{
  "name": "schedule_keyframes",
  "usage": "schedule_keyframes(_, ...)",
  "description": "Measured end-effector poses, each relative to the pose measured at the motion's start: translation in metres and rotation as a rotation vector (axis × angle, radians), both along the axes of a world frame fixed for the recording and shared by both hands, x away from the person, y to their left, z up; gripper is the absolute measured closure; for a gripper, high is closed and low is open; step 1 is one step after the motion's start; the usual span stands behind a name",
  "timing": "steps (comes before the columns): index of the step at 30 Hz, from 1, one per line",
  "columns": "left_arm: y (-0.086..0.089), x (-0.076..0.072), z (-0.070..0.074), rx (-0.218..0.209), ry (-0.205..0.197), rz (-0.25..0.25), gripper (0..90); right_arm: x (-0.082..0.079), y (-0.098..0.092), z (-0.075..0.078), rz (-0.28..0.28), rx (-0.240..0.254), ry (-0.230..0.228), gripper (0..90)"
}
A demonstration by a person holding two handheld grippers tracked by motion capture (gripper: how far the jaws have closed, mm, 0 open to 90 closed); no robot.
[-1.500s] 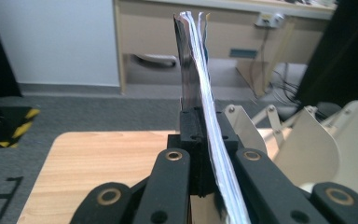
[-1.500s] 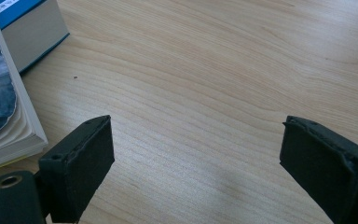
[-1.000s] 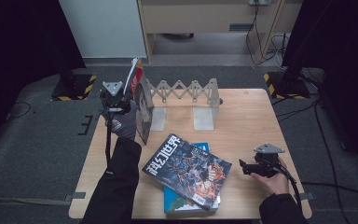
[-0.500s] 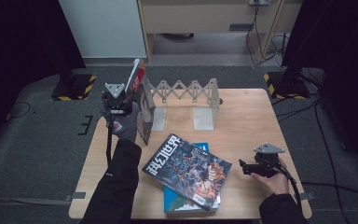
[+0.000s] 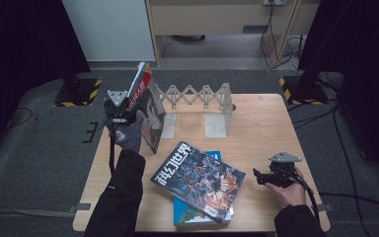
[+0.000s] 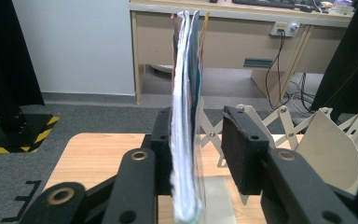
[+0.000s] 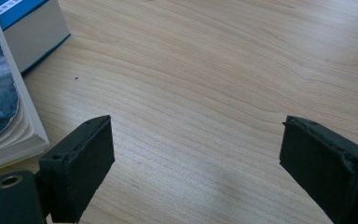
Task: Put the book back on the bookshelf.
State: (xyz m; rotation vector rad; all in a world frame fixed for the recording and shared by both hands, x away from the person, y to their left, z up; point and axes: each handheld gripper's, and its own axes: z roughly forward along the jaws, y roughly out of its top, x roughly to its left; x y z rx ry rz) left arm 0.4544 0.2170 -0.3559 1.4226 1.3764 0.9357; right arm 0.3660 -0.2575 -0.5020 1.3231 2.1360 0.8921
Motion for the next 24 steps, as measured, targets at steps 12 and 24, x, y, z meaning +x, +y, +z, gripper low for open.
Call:
schedule_keyframes(12, 0.005, -0.005, 0.003, 0.004, -0.014, -0.020, 54.5, 0.000, 0.000, 0.000, 0.000, 0.003, -0.004, 10.1)
schedule_keyframes(24, 0.015, -0.016, 0.013, -0.008, -0.032, -0.038, 47.4, 0.000, 0.000, 0.001, -0.003, 0.007, -0.010, 9.9)
